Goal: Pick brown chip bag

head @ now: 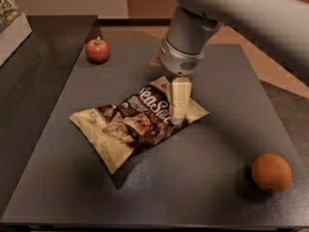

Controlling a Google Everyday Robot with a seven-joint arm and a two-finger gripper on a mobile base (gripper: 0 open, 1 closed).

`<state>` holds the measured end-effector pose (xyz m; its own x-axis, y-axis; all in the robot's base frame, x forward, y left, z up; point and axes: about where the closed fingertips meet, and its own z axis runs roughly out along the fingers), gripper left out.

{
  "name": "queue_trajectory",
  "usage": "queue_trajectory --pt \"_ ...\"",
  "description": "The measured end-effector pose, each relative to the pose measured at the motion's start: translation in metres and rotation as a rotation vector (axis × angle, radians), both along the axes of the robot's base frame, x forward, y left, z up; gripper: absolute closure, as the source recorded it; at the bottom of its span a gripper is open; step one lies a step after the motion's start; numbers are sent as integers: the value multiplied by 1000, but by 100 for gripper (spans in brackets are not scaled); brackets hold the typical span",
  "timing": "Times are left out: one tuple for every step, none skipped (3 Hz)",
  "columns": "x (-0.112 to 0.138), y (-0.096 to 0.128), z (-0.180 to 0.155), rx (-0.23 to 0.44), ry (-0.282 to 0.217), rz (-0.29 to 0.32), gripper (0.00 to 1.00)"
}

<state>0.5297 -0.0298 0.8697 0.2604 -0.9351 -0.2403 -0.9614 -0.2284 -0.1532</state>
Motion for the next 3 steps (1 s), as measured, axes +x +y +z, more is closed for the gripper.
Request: queue_trajectory --pt "2 15 -18 -33 21 47 0" --pt "3 21 -33 -71 42 72 0" --pt "2 19 -39 -111 43 90 0"
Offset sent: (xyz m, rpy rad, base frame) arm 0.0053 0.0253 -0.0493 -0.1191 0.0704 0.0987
